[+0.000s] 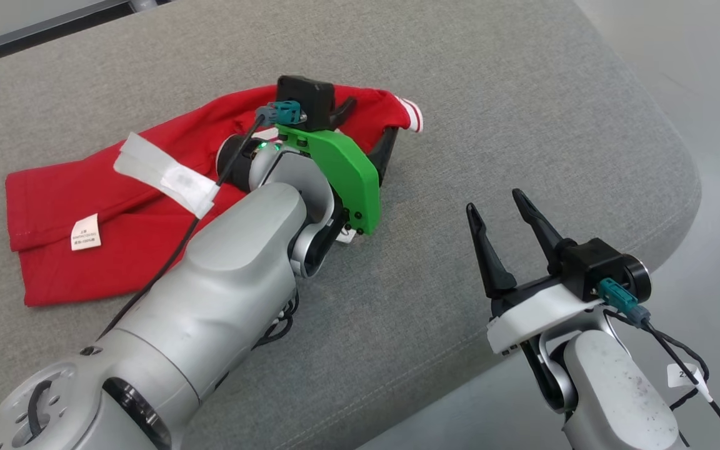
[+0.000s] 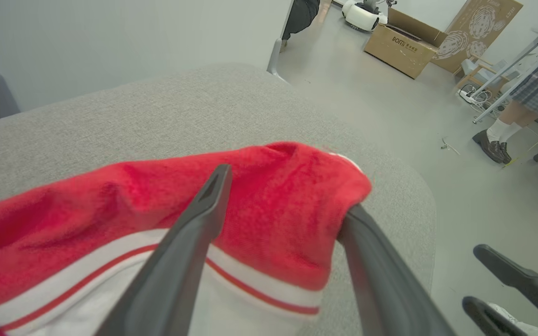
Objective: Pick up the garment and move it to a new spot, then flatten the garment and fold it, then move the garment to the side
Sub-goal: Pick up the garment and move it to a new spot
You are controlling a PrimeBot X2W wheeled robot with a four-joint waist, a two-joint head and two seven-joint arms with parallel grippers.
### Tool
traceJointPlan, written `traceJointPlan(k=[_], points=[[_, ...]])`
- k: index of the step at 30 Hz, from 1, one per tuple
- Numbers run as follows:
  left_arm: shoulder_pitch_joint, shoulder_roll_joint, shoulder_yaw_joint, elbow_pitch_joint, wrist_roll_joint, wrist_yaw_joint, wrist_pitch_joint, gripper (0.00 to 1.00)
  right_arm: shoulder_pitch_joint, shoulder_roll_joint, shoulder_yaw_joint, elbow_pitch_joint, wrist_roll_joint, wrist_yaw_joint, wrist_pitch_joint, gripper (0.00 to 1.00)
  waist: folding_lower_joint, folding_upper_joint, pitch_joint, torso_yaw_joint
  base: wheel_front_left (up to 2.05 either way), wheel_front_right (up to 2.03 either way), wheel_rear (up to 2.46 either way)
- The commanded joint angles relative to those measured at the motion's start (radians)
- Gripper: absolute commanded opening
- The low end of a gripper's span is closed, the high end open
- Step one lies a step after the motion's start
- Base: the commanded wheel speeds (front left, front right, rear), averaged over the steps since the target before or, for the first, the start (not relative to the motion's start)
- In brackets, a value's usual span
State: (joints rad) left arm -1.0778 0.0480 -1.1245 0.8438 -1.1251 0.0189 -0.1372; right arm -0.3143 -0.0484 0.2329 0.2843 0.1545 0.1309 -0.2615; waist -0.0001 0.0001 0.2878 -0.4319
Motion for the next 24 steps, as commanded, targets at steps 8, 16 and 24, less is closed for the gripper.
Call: traceJointPlan(k=[8, 16, 24], points=[[-0.005, 0.004, -0.107, 0.000, -0.048, 0.001, 0.109, 1.00, -0.018, -0.002, 0.006, 0.017, -0.014, 0.000, -0.003, 1.00, 0.0001, -0.0001, -0.022, 0.036, 0.00, 0.00, 0.00], [0.016, 0.004, -0.148, -0.024, -0.018, 0.006, 0.160, 1.00, -0.005, -0.002, -0.003, 0.014, -0.006, 0.000, -0.003, 1.00, 0.0001, -0.0001, -0.012, 0.032, 0.00, 0.00, 0.00], [-0.004, 0.004, -0.152, -0.013, -0.015, 0.000, 0.075, 1.00, 0.015, -0.002, -0.055, 0.032, -0.030, 0.000, -0.003, 1.00, 0.0001, -0.0001, -0.034, 0.095, 0.00, 0.00, 0.00]])
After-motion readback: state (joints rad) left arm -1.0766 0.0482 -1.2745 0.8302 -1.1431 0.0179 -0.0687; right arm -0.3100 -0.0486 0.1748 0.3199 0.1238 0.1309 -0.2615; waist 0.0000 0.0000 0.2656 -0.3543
